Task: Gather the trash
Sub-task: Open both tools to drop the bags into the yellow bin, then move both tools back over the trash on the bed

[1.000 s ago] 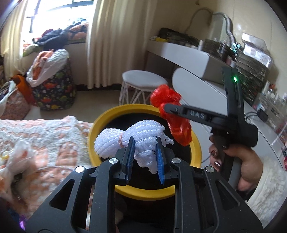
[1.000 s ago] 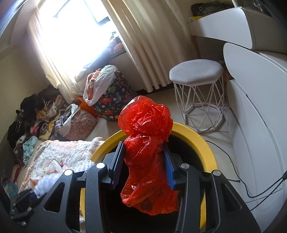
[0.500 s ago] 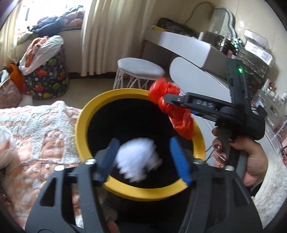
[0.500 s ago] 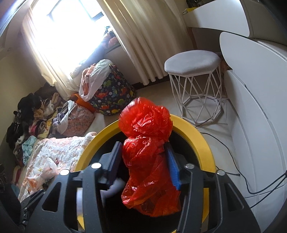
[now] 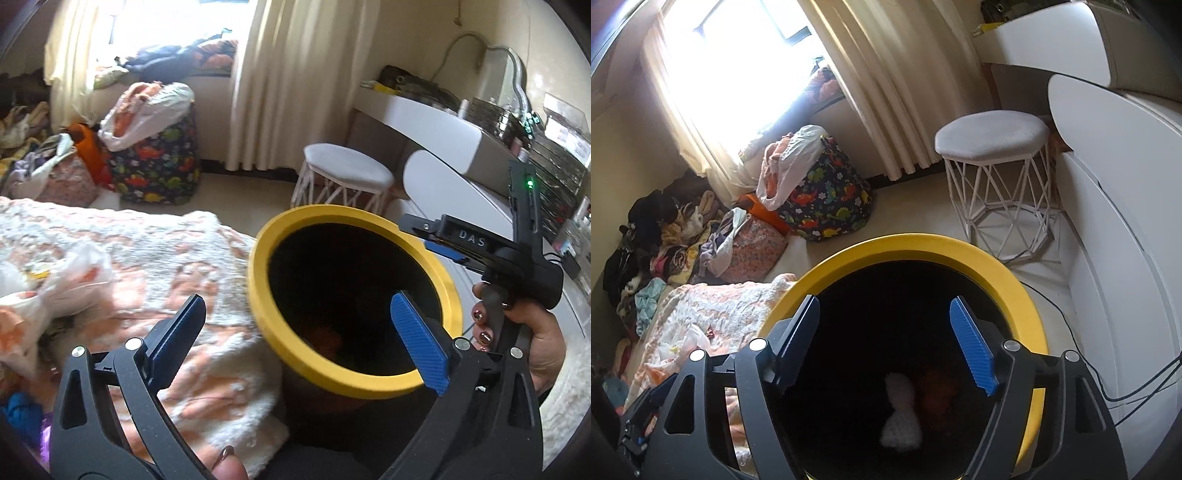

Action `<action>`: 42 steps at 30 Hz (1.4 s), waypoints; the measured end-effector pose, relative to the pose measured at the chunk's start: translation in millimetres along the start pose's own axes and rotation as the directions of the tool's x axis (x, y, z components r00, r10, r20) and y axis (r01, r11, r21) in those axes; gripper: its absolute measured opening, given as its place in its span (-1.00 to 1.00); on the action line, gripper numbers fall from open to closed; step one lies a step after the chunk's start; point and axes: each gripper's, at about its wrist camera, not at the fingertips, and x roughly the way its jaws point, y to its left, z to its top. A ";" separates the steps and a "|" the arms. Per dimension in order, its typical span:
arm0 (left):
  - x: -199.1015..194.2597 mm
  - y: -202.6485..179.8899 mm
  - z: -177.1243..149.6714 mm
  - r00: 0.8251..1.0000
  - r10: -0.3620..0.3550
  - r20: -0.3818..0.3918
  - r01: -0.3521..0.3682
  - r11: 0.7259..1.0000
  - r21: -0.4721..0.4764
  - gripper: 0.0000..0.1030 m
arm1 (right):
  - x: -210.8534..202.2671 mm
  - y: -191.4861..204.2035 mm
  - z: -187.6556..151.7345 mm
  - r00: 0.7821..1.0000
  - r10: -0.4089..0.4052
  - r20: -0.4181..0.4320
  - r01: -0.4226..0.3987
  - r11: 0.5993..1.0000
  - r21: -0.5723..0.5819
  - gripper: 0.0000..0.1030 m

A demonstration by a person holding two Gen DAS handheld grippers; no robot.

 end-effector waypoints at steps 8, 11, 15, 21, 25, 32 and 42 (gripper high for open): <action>-26.0 22.0 -0.9 0.996 0.076 0.048 -0.074 0.997 -0.035 0.79 | -3.8 21.6 -1.8 1.000 0.027 0.013 -0.026 0.998 -0.055 0.42; -34.4 29.5 -0.6 0.994 0.094 0.063 -0.090 0.994 -0.060 0.79 | -5.1 30.4 -3.7 0.999 0.039 0.016 -0.038 0.996 -0.075 0.43; -45.7 40.2 -1.3 0.990 0.115 0.084 -0.107 0.990 -0.095 0.79 | -8.5 44.5 -6.7 0.998 0.057 0.021 -0.055 0.993 -0.106 0.44; -61.8 58.5 -2.9 0.983 0.150 0.107 -0.135 0.981 -0.142 0.79 | -13.5 62.7 -9.8 0.996 0.088 0.023 -0.084 0.987 -0.137 0.45; -71.5 69.0 -6.0 0.977 0.175 0.122 -0.153 0.974 -0.169 0.79 | -15.7 74.4 -13.1 0.994 0.108 0.021 -0.103 0.982 -0.160 0.45; -86.5 86.5 -9.6 0.967 0.217 0.136 -0.186 0.961 -0.206 0.79 | -19.1 96.4 -19.0 0.989 0.146 0.013 -0.140 0.970 -0.199 0.46; -105.7 114.7 -15.4 0.949 0.276 0.152 -0.229 0.936 -0.266 0.79 | -23.2 130.9 -32.3 0.979 0.202 -0.026 -0.202 0.942 -0.268 0.46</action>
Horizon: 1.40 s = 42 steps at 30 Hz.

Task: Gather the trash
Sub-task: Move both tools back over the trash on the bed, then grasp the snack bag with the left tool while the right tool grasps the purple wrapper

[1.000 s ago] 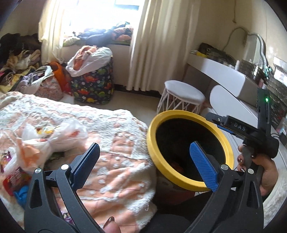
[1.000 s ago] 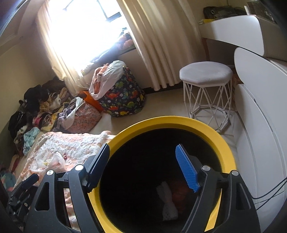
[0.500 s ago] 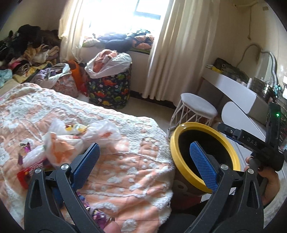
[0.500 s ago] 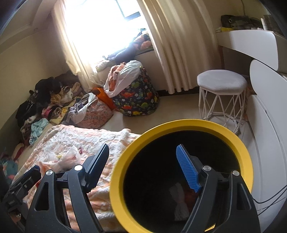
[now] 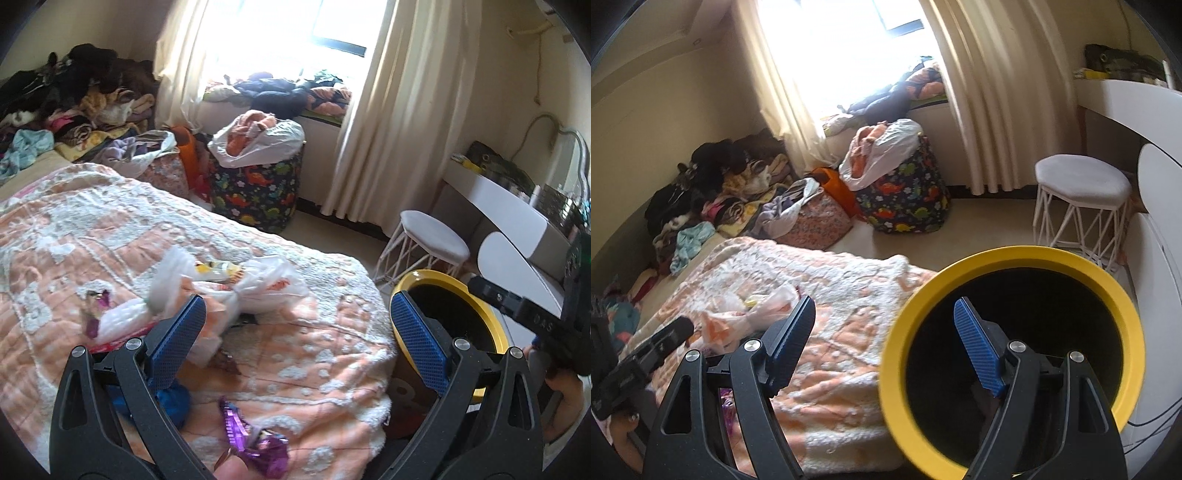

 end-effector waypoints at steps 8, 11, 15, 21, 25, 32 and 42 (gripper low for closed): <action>-10.1 29.0 2.9 0.999 0.041 0.024 -0.040 0.998 -0.044 0.79 | 5.3 36.4 -8.7 0.998 0.058 -0.036 -0.060 0.996 -0.064 0.46; -12.9 40.4 4.2 0.998 0.059 0.032 -0.057 0.996 -0.065 0.79 | 7.8 51.3 -12.7 0.994 0.088 -0.058 -0.093 0.992 -0.086 0.46; -16.6 55.6 4.5 0.996 0.085 0.040 -0.081 0.992 -0.094 0.79 | 10.2 72.1 -21.2 0.989 0.122 -0.088 -0.133 0.982 -0.131 0.46; -22.2 76.7 2.7 0.991 0.123 0.047 -0.116 0.985 -0.129 0.79 | 16.9 104.0 -36.3 0.974 0.173 -0.145 -0.197 0.966 -0.170 0.46; -26.2 93.0 1.1 0.987 0.155 0.047 -0.146 0.976 -0.159 0.79 | 20.1 125.2 -47.9 0.964 0.196 -0.181 -0.233 0.949 -0.213 0.46; -28.1 120.6 -5.7 0.975 0.218 0.032 -0.208 0.958 -0.198 0.79 | 28.7 156.2 -65.0 0.945 0.219 -0.243 -0.280 0.925 -0.258 0.46; -13.2 152.1 -15.2 0.971 0.235 -0.037 -0.236 0.930 -0.284 0.79 | 47.8 172.3 -83.0 0.917 0.206 -0.341 -0.311 0.906 -0.287 0.43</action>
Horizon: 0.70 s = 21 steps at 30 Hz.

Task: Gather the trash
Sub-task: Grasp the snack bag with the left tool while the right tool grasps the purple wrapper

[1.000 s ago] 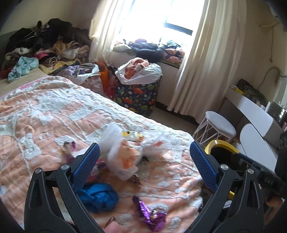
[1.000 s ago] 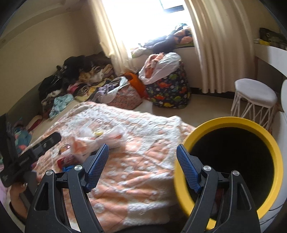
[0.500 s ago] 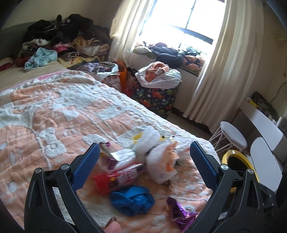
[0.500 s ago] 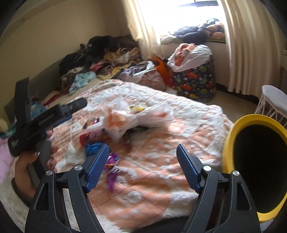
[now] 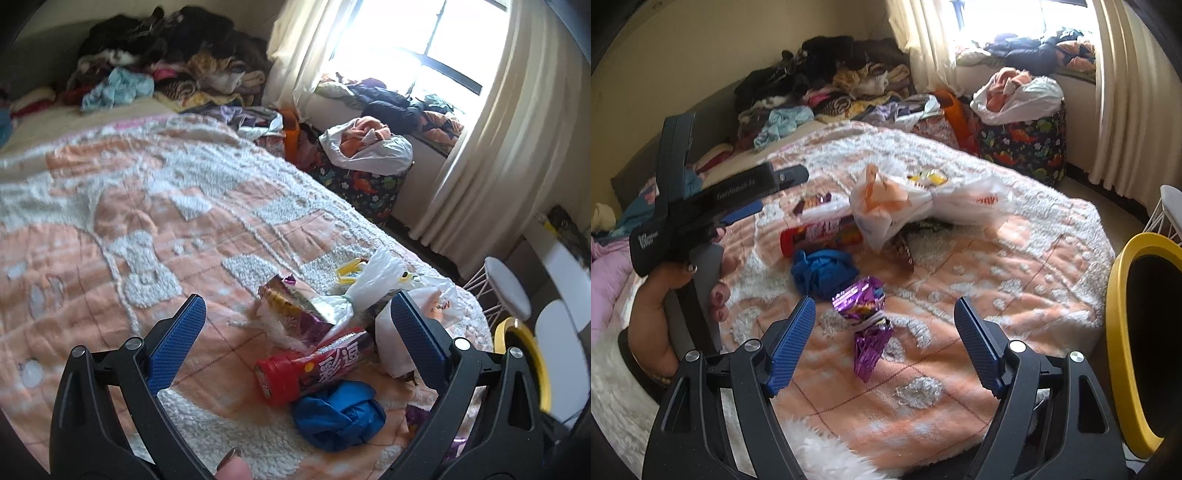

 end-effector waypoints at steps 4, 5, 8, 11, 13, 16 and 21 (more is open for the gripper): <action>10.1 8.9 -1.1 0.999 -0.022 -0.028 0.020 0.998 -0.063 0.79 | 13.0 -0.4 1.0 0.999 0.007 -0.048 -0.007 1.000 0.009 0.32; 12.7 9.7 -0.7 0.999 -0.022 -0.035 0.020 0.997 -0.069 0.79 | 17.2 0.8 1.1 0.998 0.010 -0.065 -0.010 1.000 0.006 0.27; 18.7 9.9 0.6 0.999 -0.018 -0.050 0.014 0.997 -0.081 0.70 | 28.2 5.2 1.3 0.995 0.012 -0.100 -0.013 1.000 -0.010 0.15; 25.4 11.3 1.7 0.997 -0.011 -0.071 0.004 0.995 -0.095 0.61 | 38.9 10.8 1.8 0.991 0.019 -0.136 -0.023 0.999 -0.028 -0.04; 29.2 13.0 2.1 0.997 -0.010 -0.082 0.002 0.995 -0.103 0.55 | 45.3 13.1 2.4 0.987 0.023 -0.158 -0.028 0.999 -0.032 -0.14; 34.4 13.0 1.6 0.995 -0.010 -0.099 -0.001 0.994 -0.105 0.37 | 52.5 12.3 0.2 0.982 0.024 -0.188 -0.029 0.999 -0.026 -0.36; 41.2 11.5 0.2 0.992 -0.012 -0.127 -0.002 0.994 -0.107 0.08 | 51.7 13.8 -0.6 0.982 0.039 -0.185 -0.044 0.999 -0.022 -0.46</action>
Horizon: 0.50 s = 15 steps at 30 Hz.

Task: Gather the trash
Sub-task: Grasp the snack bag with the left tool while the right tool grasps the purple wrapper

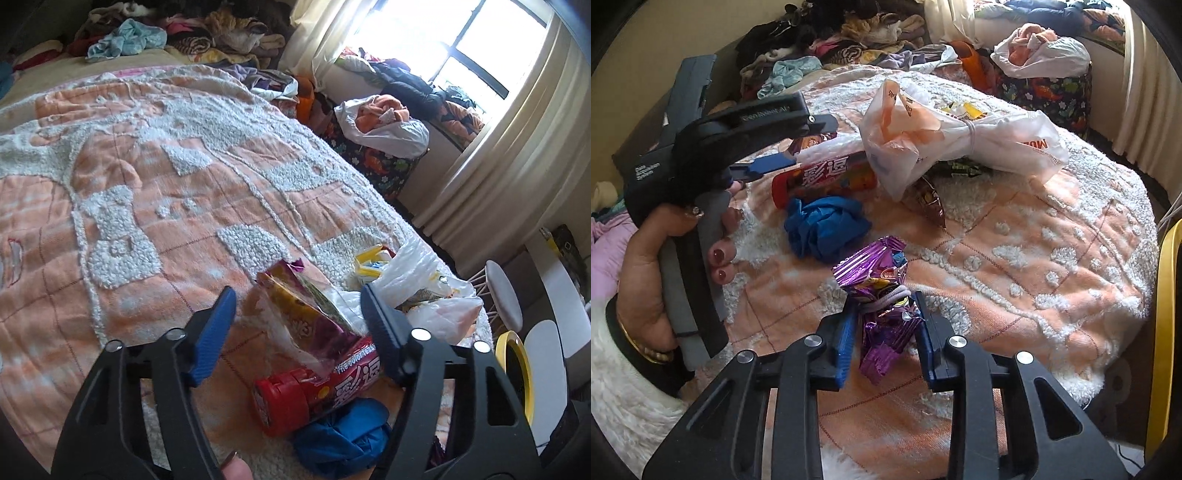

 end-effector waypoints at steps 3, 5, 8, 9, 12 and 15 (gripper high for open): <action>1.4 -1.0 -1.2 1.000 0.000 -0.009 0.000 1.000 0.002 -0.20 | -2.5 1.3 -2.0 1.000 0.001 0.011 -0.001 1.000 -0.007 -0.47; 0.1 -1.1 -2.1 1.000 0.003 -0.007 -0.003 1.000 0.004 -0.28 | -4.6 0.9 -3.0 1.000 0.004 0.019 -0.004 1.000 -0.006 -0.47; -2.1 -0.1 -2.0 1.000 0.011 -0.001 -0.011 1.000 0.000 -0.46 | -8.4 -2.1 -4.8 0.999 0.008 0.034 -0.008 1.000 0.001 -0.47; -3.7 1.1 -1.9 1.000 0.014 0.002 -0.014 1.000 -0.003 -0.46 | -10.1 -3.3 -4.9 0.999 0.009 0.040 -0.009 1.000 0.005 -0.47; -8.5 2.6 -1.5 1.000 0.012 0.010 -0.012 1.000 -0.007 -0.46 | -14.7 -5.7 -7.2 0.998 0.013 0.053 -0.014 1.000 0.010 -0.47; -16.7 2.9 -0.7 0.999 0.013 0.029 -0.013 1.000 0.000 -0.47 | -18.1 -6.5 -8.0 0.998 0.015 0.065 -0.016 1.000 0.011 -0.47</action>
